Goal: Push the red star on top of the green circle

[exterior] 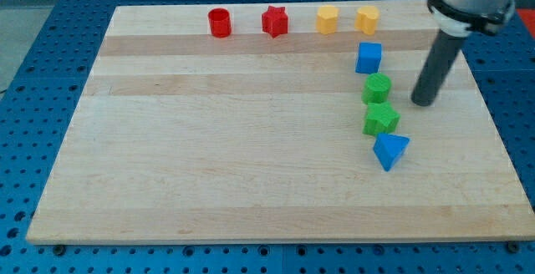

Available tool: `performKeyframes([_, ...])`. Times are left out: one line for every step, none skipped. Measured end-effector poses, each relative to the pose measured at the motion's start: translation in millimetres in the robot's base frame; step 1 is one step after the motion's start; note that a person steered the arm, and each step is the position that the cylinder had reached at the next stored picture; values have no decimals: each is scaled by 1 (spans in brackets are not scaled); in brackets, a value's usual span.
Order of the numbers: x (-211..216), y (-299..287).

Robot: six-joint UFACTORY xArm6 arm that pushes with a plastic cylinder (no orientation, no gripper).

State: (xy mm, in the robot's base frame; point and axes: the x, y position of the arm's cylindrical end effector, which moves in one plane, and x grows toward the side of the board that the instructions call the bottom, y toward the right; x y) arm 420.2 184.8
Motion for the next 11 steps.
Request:
performKeyframes([-7,-118])
performKeyframes([-23,-194])
performKeyframes([-36,-146])
performKeyframes([-75,-153])
performKeyframes([-121,-160])
performKeyframes([-142,-140])
performKeyframes([-183,-153])
performKeyframes([-207,-184])
performKeyframes([-206,-210])
performKeyframes([-166,-196])
performKeyframes([-176,-186])
